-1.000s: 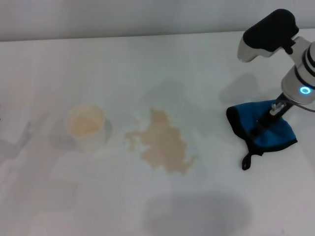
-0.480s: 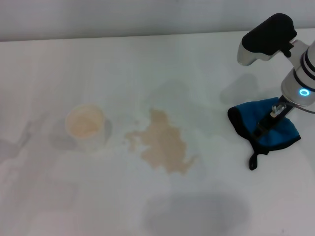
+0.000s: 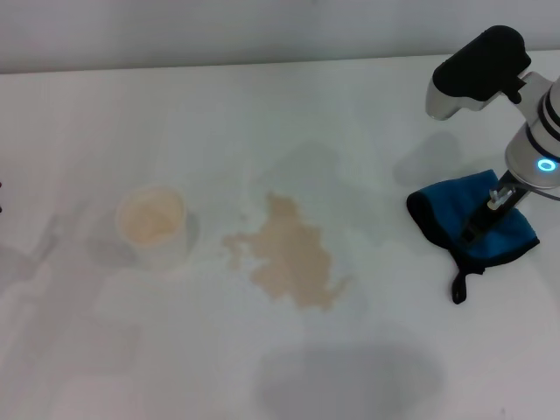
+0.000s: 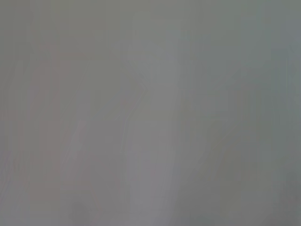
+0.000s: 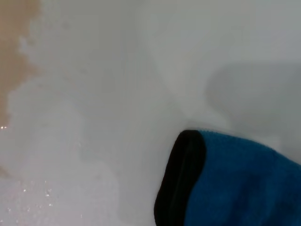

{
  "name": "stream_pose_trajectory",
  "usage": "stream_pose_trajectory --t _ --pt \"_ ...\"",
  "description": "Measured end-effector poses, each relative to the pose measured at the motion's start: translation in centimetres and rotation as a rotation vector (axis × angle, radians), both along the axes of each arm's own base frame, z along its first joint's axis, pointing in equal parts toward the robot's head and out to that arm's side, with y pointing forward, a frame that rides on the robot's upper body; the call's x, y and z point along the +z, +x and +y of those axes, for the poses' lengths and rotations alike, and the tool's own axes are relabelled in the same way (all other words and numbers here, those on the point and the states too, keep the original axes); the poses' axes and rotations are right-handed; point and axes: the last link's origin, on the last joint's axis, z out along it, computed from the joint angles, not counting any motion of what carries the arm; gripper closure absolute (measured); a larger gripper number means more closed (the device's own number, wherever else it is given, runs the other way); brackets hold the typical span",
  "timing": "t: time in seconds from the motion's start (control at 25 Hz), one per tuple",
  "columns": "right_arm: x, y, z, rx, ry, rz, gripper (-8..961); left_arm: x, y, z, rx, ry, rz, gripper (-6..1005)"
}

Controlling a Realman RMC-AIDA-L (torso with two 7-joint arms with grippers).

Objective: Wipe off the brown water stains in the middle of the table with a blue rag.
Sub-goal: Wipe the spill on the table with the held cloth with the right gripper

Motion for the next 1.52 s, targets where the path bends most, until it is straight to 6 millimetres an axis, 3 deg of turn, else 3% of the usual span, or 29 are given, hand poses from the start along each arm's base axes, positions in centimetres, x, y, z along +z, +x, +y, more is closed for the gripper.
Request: stream_pose_trajectory --t 0.16,0.56,0.8,0.88,1.12,1.32,1.52 --pt "0.05 0.13 -0.04 0.004 -0.005 -0.006 495 0.02 0.00 -0.10 -0.002 0.001 -0.001 117" --pt "0.09 0.21 0.02 0.009 -0.002 -0.014 500 -0.05 -0.10 -0.23 0.002 -0.001 -0.004 116" --pt "0.23 0.29 0.07 0.012 -0.004 -0.027 616 -0.07 -0.09 -0.17 0.002 -0.003 -0.004 118" --pt "0.31 0.46 0.04 0.011 -0.006 -0.042 717 -0.06 -0.09 -0.15 0.002 -0.003 -0.003 119" --pt "0.33 0.33 0.14 0.026 -0.009 -0.056 737 0.06 -0.18 -0.20 0.006 0.004 -0.006 117" --pt "0.39 0.05 0.38 0.046 0.001 -0.051 883 0.03 -0.23 -0.28 0.009 0.004 -0.008 117" --pt "0.19 -0.15 0.28 0.057 -0.010 -0.041 893 0.02 -0.14 -0.32 0.004 0.005 -0.011 117"
